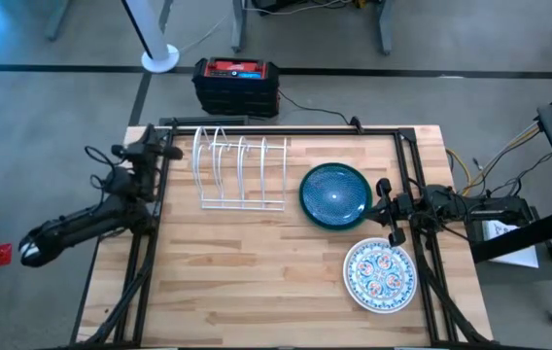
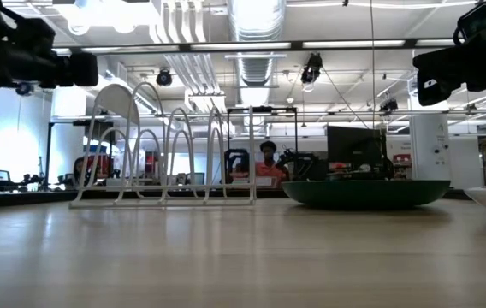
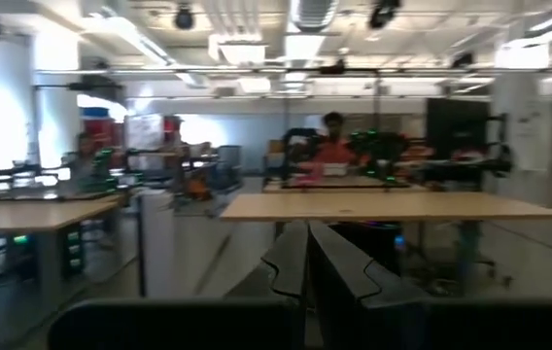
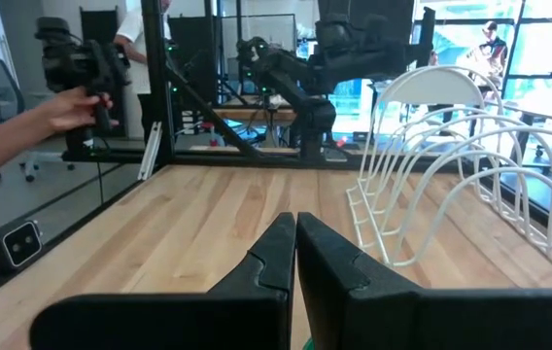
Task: Sort dishes
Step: Put the blue patterned plate in the dish rack
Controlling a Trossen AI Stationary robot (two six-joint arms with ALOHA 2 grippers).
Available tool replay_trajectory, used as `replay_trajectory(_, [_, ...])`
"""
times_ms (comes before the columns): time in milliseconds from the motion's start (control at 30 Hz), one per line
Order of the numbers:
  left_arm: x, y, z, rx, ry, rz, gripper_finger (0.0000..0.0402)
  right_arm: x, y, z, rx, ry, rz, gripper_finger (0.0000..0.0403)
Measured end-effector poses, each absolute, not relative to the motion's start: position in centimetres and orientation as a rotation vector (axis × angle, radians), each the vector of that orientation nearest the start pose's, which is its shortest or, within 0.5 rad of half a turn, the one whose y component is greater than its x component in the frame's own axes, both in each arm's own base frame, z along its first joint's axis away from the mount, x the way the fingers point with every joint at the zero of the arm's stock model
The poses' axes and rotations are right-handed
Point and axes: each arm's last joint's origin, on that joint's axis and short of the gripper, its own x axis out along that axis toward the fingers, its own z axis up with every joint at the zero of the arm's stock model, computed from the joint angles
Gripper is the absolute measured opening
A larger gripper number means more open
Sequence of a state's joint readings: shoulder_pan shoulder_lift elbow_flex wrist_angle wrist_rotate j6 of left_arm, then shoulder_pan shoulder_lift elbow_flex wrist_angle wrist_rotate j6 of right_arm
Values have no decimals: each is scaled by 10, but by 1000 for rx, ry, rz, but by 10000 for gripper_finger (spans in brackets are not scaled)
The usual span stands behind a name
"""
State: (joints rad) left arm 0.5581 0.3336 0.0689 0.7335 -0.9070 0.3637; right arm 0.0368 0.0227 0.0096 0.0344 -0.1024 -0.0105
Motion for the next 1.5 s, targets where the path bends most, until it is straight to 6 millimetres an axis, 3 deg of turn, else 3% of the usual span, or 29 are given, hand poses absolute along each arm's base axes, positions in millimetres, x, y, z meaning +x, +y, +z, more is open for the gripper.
replay_trajectory(200, [80, 60, 226, 237, -235, 1377, 2, 98, 7, 168, -11, -22, 139, 7])
replay_trajectory(433, [78, 45, 241, 248, -419, 1233, 2, 98, 7, 168, -4, -21, 139, 7])
replay_trajectory(567, [89, 35, 243, 347, -508, 864, 2, 98, 7, 168, -1, -21, 139, 7])
replay_trajectory(767, [107, 14, 235, 714, -569, 78, 2, 98, 7, 168, -1, -21, 141, 7])
replay_trajectory(867, [109, 9, 233, 751, -599, -135, 2, 98, 7, 168, -2, -21, 142, 7])
replay_trajectory(1033, [116, 10, 228, 648, -536, -166, 2, 98, 7, 168, -1, -21, 142, 7])
replay_trajectory(1167, [128, 12, 238, 618, -503, -174, 2, 98, 7, 169, -1, -31, 142, 7])
replay_trajectory(1333, [155, 16, 271, 497, -452, -221, 2, 98, 7, 170, 63, -37, 142, 7])
replay_trajectory(1500, [191, 22, 309, 188, -306, -287, 2, 98, 7, 176, 152, -91, 147, 7])
